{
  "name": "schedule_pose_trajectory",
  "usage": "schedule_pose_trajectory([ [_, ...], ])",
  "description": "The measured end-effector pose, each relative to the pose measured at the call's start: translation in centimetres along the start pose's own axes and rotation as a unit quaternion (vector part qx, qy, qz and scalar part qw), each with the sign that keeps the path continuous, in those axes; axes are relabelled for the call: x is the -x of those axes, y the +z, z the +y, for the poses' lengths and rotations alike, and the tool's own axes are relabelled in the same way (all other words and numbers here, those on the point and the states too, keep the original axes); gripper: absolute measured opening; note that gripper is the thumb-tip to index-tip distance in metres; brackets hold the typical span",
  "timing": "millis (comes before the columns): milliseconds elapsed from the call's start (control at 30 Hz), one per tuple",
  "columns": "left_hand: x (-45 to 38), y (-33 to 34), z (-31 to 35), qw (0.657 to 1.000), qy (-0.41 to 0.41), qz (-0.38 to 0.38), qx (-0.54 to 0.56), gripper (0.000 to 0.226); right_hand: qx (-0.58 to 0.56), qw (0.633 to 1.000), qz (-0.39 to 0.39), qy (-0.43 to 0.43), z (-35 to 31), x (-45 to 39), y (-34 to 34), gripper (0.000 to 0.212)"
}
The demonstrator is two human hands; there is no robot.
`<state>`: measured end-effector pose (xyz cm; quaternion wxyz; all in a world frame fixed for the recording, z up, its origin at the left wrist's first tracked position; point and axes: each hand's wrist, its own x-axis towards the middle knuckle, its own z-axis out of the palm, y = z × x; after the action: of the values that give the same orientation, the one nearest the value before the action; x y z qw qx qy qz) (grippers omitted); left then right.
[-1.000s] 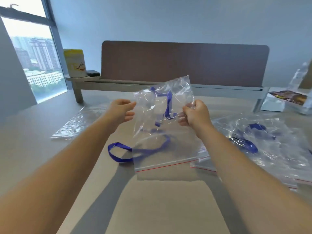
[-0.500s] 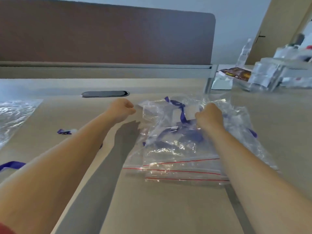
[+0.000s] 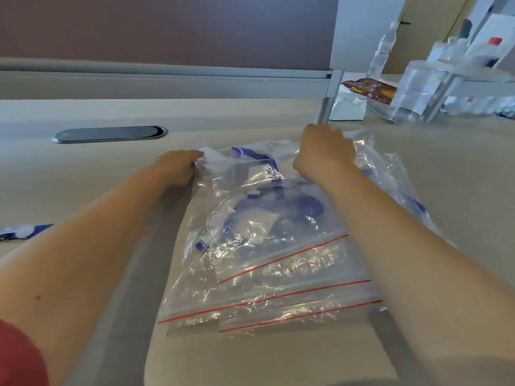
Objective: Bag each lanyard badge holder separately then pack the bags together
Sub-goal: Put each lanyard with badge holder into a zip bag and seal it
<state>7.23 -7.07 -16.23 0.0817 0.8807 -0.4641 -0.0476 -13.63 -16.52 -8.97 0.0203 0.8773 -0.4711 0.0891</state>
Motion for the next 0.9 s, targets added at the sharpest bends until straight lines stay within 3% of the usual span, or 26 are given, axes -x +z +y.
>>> schedule_pose_trajectory([
  [300,2.2,-0.3,-1.9,0.982,-0.016,0.048,-0.179,0.035,-0.058,0.996,0.025,-0.067,-1.5,1.5,-0.3,0.03],
  [433,4.1,-0.9,-2.5,0.991,-0.034,0.023,-0.129,0.04,-0.083,0.991,0.029,-0.097,-2.5,2.9,-0.1,0.027],
  [667,8.2,-1.8,-1.7,0.954,-0.001,0.041,-0.297,0.034,-0.125,0.983,0.005,-0.137,-4.2,5.6,1.1,0.026],
  [900,13.9,-7.8,-3.6,0.951,-0.029,0.137,-0.274,0.028,-0.161,0.974,-0.028,-0.159,-7.3,9.5,0.7,0.025],
])
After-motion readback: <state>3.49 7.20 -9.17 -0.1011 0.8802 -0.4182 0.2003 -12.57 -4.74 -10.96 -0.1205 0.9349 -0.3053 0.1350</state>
